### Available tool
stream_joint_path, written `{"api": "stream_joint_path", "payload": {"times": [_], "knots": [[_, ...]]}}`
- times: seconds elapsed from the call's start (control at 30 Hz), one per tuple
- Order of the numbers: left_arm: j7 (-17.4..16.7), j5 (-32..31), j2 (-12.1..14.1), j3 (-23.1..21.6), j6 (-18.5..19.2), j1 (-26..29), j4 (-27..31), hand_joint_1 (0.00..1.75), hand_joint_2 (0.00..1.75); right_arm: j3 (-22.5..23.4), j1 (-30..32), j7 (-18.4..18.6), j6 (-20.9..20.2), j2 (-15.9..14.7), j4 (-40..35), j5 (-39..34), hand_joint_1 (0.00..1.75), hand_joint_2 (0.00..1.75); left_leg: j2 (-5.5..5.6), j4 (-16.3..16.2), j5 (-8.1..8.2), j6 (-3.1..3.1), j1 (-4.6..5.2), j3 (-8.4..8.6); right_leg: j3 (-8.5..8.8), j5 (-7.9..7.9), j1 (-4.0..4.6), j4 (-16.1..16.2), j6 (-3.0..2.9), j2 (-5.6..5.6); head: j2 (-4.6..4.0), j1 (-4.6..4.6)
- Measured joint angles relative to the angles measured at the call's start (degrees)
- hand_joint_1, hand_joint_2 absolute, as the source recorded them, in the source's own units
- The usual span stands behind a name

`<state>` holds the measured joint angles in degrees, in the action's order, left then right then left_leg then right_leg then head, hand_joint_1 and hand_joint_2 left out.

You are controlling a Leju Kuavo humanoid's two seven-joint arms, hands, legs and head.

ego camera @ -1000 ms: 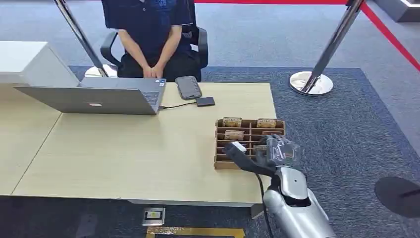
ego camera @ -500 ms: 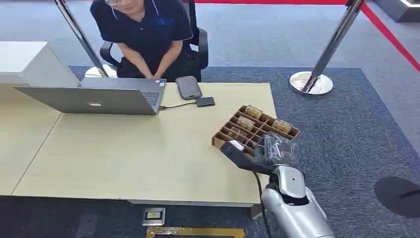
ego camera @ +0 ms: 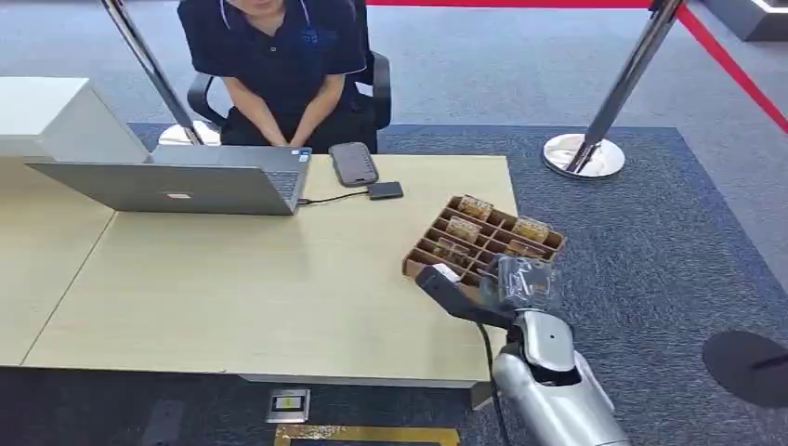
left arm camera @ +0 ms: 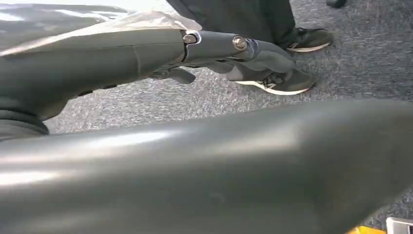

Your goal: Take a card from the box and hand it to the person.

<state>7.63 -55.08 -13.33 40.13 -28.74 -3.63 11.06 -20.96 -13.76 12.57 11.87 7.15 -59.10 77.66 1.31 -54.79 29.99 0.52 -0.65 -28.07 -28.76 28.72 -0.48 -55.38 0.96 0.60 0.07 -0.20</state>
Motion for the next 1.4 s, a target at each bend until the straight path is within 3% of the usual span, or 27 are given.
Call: {"api": "stream_joint_path", "payload": {"times": [0.17, 0.33, 0.4, 0.77, 1.03, 1.07, 1.4], "knots": [[0.1, 0.0, 0.0, 0.0, 0.0, 0.0, 0.0, 0.0, 0.0, 0.0, -0.1, -1.6, 0.3, 0.0, -0.1, -0.7, 1.43, 1.75, 0.0, 0.0, 0.0, 0.0, 0.0, 0.0, 0.01, 0.0, 0.0, 0.0, 0.0, 0.0, 0.0, 0.0], [0.2, 0.0, 0.0, 0.3, 0.0, 0.0, 0.0, 0.0, 0.0, -0.1, -0.5, -3.6, -0.3, -0.1, -2.6, -1.7, 1.61, 1.75, 0.0, 0.0, 0.0, 0.0, 0.0, 0.0, 0.0, 0.0, 0.0, 0.0, 0.0, 0.0, 0.0, 0.0], [0.3, 0.1, 0.0, 0.4, 0.0, 0.0, 0.0, 0.0, 0.0, -0.6, -1.0, -4.9, -1.2, -0.3, -4.0, -2.1, 1.55, 1.75, 0.0, 0.0, 0.0, 0.0, 0.0, 0.0, 0.0, 0.0, 0.0, 0.0, 0.0, 0.0, 0.0, 0.0], [0.6, -0.4, 0.0, 0.9, 0.0, 0.0, 0.0, 0.0, 0.0, -5.8, -6.3, -9.1, -4.4, -2.7, -9.7, -5.3, 1.64, 1.75, 0.0, 0.0, -0.01, 0.0, 0.0, 0.01, 0.01, -0.01, 0.0, 0.0, 0.0, 0.0, 0.0, 0.0], [0.1, -1.4, 0.1, 1.3, 0.0, 0.0, 0.0, 0.0, 0.0, -10.2, -12.9, -12.6, -7.5, -3.9, -8.9, -13.9, 1.68, 1.75, 0.0, 0.0, -0.01, 0.0, 0.0, 0.0, 0.01, -0.01, 0.0, 0.0, 0.0, 0.0, 0.0, 0.0], [0.1, -1.6, 0.1, 1.3, 0.0, 0.0, 0.0, 0.0, 0.0, -10.8, -14.1, -12.9, -7.7, -3.7, -8.1, -14.8, 1.75, 1.75, 0.0, 0.0, -0.01, 0.01, -0.01, -0.01, 0.02, -0.01, 0.0, 0.0, 0.0, 0.0, 0.0, 0.0], [0.0, -2.4, 0.2, 1.7, -0.2, -0.2, 0.0, 0.0, 0.0, -15.7, -27.2, -13.2, -9.5, 2.9, 5.6, -19.8, 1.75, 1.75, 0.0, 0.0, -0.05, 0.06, -0.08, -0.01, -0.01, -0.01, 0.01, -0.1, -0.02, 0.0, 0.0, 0.02]]}}
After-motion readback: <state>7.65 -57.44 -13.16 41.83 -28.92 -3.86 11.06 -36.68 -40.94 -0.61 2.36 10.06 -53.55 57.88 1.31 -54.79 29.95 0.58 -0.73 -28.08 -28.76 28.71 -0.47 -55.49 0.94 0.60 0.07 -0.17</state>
